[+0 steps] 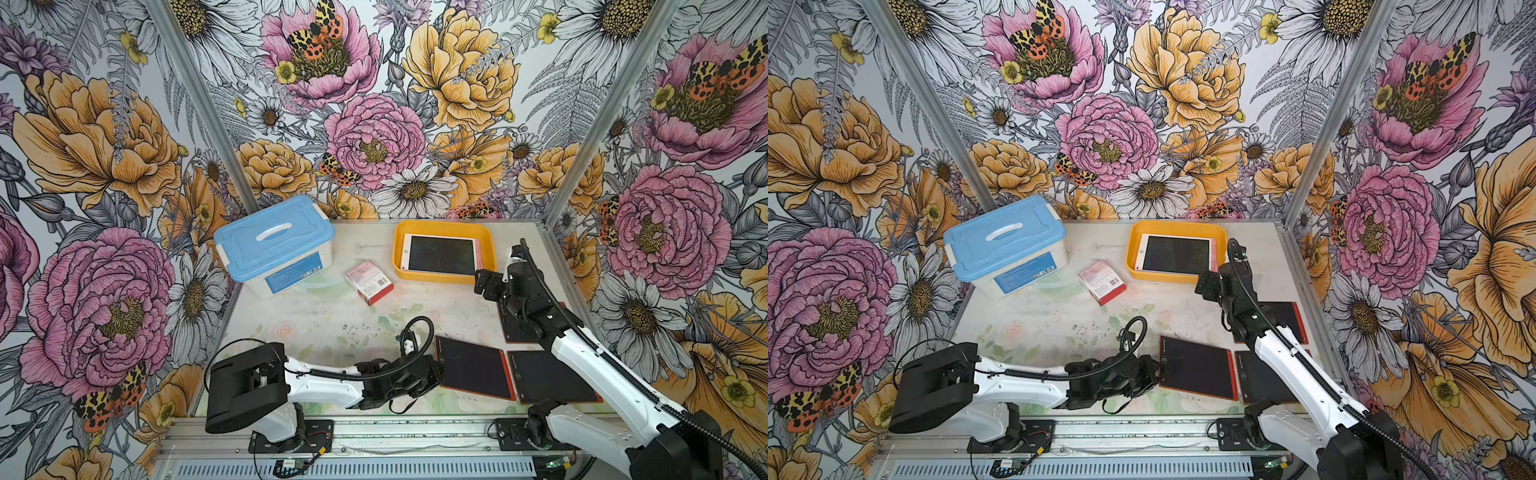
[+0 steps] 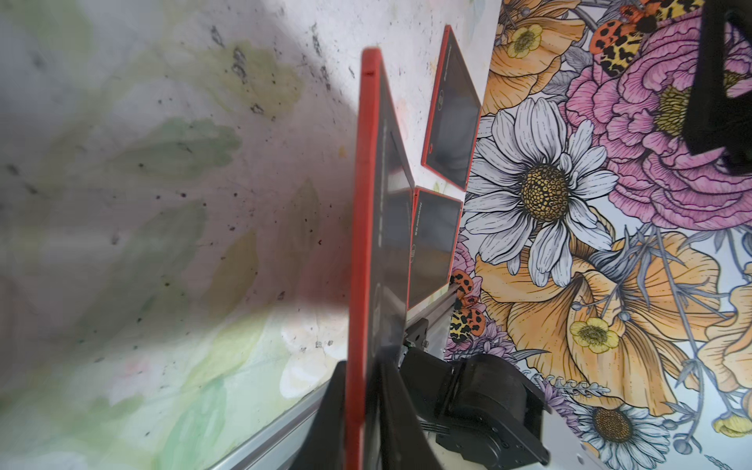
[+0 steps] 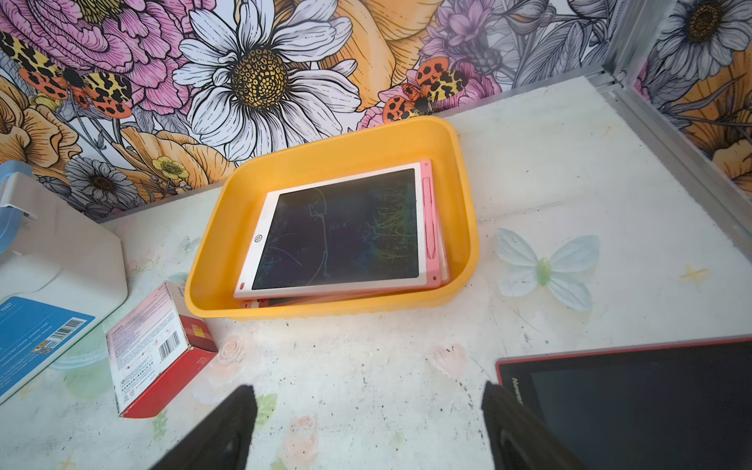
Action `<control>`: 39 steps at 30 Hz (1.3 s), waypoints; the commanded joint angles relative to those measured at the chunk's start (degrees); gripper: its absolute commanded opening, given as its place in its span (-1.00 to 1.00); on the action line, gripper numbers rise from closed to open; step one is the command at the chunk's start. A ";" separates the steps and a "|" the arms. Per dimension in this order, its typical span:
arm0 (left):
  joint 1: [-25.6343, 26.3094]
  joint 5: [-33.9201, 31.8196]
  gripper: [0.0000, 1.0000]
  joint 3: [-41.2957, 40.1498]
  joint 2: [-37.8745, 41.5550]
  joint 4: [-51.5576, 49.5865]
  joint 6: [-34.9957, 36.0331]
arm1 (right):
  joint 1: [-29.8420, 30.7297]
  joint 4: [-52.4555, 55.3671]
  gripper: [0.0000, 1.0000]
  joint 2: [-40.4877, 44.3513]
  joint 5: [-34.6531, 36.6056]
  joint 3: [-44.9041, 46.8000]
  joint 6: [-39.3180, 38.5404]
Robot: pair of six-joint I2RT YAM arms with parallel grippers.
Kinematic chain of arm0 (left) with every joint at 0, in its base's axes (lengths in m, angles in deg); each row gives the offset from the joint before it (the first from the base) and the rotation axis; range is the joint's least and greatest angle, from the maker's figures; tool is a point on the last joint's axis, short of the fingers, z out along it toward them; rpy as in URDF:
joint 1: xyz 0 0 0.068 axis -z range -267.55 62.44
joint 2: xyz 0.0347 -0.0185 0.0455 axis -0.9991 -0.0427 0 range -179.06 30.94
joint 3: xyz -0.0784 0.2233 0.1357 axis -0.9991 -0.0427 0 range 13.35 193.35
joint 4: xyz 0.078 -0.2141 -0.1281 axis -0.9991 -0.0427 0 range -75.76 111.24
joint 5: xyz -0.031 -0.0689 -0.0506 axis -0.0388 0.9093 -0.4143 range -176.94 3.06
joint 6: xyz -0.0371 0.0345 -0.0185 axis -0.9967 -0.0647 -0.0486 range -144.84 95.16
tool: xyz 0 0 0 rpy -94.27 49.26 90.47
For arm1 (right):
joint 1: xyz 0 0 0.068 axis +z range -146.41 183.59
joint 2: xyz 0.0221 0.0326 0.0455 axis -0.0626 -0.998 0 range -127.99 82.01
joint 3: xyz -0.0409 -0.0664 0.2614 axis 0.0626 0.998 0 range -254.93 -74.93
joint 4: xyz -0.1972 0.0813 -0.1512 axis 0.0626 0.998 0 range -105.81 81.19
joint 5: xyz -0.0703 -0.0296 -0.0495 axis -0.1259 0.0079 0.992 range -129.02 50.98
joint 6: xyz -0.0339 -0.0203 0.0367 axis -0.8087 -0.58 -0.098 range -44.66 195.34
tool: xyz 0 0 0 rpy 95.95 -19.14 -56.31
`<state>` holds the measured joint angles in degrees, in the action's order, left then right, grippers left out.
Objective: Take out the writing tablet from the storage box
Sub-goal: Place the writing tablet at the center of the board.
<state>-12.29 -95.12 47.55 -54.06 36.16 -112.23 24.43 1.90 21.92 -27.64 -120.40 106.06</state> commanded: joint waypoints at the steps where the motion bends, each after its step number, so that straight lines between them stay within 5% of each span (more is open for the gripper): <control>1: 0.40 -0.87 -0.61 0.71 -0.75 -2.66 -0.79 | 0.52 -0.50 0.79 0.77 1.02 0.56 0.83; 21: 0.41 -0.89 -0.11 0.96 -0.44 -4.62 -1.46 | 0.56 -0.57 0.79 0.93 1.63 1.13 1.01; 39: 0.52 -2.38 0.08 0.44 1.10 -7.27 -2.87 | 0.53 -0.84 0.80 -0.07 2.38 0.82 1.01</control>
<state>-12.29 -95.58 47.55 -54.23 29.88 -114.53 24.69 1.88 21.98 -26.57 -119.31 106.43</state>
